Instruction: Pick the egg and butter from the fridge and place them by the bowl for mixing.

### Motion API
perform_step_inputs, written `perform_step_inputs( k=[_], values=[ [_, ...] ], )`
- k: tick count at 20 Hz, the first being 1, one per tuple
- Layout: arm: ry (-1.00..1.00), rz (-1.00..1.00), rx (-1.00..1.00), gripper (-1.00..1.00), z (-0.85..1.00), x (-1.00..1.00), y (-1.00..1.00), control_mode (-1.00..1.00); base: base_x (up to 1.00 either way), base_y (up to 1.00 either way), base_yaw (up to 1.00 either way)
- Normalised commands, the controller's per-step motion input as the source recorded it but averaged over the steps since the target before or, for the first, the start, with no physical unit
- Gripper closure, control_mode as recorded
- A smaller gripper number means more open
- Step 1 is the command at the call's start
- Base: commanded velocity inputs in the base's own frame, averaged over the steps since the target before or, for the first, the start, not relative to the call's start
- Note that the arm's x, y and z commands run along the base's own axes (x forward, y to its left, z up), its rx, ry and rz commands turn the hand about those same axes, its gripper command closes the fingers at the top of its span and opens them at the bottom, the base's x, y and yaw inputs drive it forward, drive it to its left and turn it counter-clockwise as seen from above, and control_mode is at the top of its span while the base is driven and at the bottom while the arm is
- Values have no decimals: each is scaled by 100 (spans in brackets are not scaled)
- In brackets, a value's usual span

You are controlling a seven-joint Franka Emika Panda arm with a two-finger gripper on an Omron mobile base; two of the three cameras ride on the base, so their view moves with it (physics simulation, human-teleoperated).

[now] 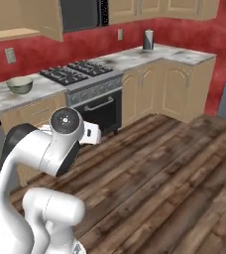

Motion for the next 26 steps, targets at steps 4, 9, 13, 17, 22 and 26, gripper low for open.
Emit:
perform_step_inputs(
  k=[4,9,13,17,22,26],
  values=[
    [0,0,0,100,0,0,0,100,93,1,28],
    [0,0,0,100,0,0,0,100,87,3,36],
    [0,0,0,100,0,0,0,100,84,3,39],
    [0,0,0,100,0,0,0,100,86,1,37],
    [0,0,0,100,0,0,0,100,89,1,32],
    [0,0,0,100,0,0,0,100,88,1,34]
  ],
)
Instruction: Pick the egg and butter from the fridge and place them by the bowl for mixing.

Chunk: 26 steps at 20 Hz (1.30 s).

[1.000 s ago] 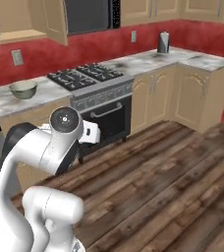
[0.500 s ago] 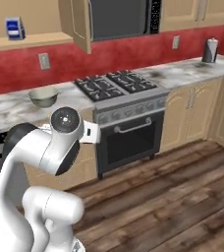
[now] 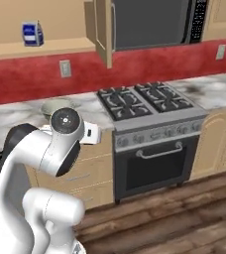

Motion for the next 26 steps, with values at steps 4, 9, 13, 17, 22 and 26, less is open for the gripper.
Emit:
perform_step_inputs(
  k=[4,9,13,17,22,26],
  values=[
    [0,0,0,100,0,0,0,100,76,3,40],
    [0,0,0,100,0,0,0,100,66,1,49],
    [0,0,0,100,0,0,0,100,57,1,49],
    [0,0,0,100,0,0,0,100,48,-17,35],
    [0,0,0,100,0,0,0,100,41,-39,13],
    [0,0,0,100,0,0,0,100,46,-34,10]
  ],
)
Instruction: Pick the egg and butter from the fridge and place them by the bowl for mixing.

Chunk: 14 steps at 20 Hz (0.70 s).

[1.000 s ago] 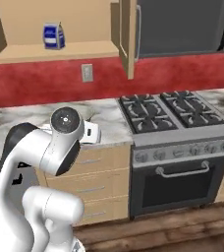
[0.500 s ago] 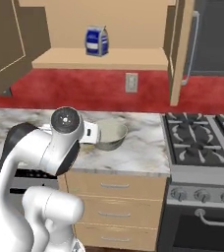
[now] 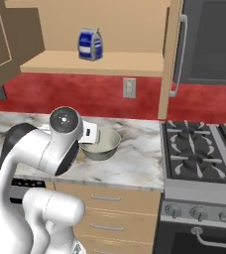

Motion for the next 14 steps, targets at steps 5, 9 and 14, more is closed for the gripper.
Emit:
perform_step_inputs(
  k=[5,9,14],
  values=[
    [0,0,0,100,0,0,0,100,55,-17,17],
    [0,0,0,100,0,0,0,100,25,-5,9],
    [0,0,0,100,0,0,0,100,9,-1,2]
  ],
)
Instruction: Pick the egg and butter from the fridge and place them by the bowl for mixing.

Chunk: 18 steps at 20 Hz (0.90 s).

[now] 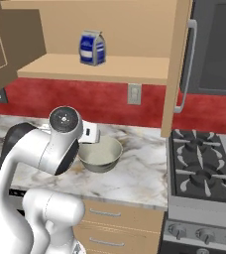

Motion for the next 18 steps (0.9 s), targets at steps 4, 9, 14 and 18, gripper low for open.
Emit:
perform_step_inputs(
  k=[4,9,14,18],
  values=[
    [0,0,0,100,0,0,0,100,0,0,0],
    [0,0,0,100,0,0,0,100,0,0,0],
    [0,-6,-1,100,-3,-2,-1,-100,-1,0,0],
    [2,-54,-6,100,-13,0,-13,-100,0,0,0]
  ],
)
